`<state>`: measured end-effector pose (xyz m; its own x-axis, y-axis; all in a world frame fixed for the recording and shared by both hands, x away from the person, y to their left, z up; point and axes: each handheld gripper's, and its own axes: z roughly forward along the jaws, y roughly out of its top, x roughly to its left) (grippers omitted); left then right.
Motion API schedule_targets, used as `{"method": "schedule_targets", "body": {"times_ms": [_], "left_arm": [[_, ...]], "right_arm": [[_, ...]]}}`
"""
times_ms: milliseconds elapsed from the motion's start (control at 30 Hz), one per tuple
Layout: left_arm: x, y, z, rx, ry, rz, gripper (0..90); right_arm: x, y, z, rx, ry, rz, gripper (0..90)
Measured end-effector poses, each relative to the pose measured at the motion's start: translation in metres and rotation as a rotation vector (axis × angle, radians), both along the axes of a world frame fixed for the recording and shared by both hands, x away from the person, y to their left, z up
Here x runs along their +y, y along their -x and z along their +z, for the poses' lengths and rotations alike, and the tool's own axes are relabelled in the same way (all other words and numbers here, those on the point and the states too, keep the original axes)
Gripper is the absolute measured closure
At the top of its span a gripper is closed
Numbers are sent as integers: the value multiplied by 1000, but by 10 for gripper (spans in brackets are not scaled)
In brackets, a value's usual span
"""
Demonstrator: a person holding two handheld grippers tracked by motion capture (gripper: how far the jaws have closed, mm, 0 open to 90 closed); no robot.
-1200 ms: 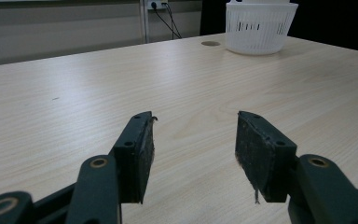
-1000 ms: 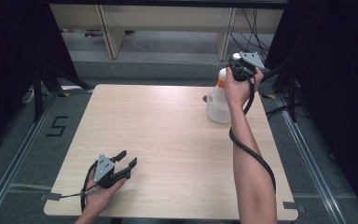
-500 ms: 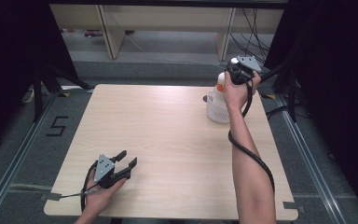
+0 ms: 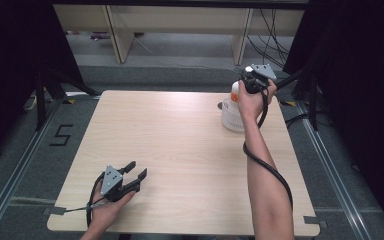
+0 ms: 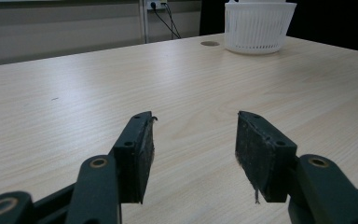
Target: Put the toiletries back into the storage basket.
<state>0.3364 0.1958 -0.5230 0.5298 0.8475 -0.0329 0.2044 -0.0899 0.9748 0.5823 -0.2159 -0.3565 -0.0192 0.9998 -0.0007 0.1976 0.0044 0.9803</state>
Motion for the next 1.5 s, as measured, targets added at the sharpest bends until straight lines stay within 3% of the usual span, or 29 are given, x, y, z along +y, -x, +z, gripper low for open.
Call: {"method": "schedule_targets", "body": {"times_ms": [400,600,1033,1400,1500], "left_arm": [[0,0,0,-2,-4,-1,460],[0,0,0,-4,-4,-2,460],[0,1,1,3,-15,2,460],[-1,1,1,2,-15,3,460],[-1,1,1,2,-23,2,460]], "right_arm": [[0,0,-4,5,20,9,597],[-2,1,-4,12,5,1,592],[1,8,-2,45,-4,-7,374],[-4,17,-2,46,13,1,313],[-5,22,-2,60,-11,-6,300]]}}
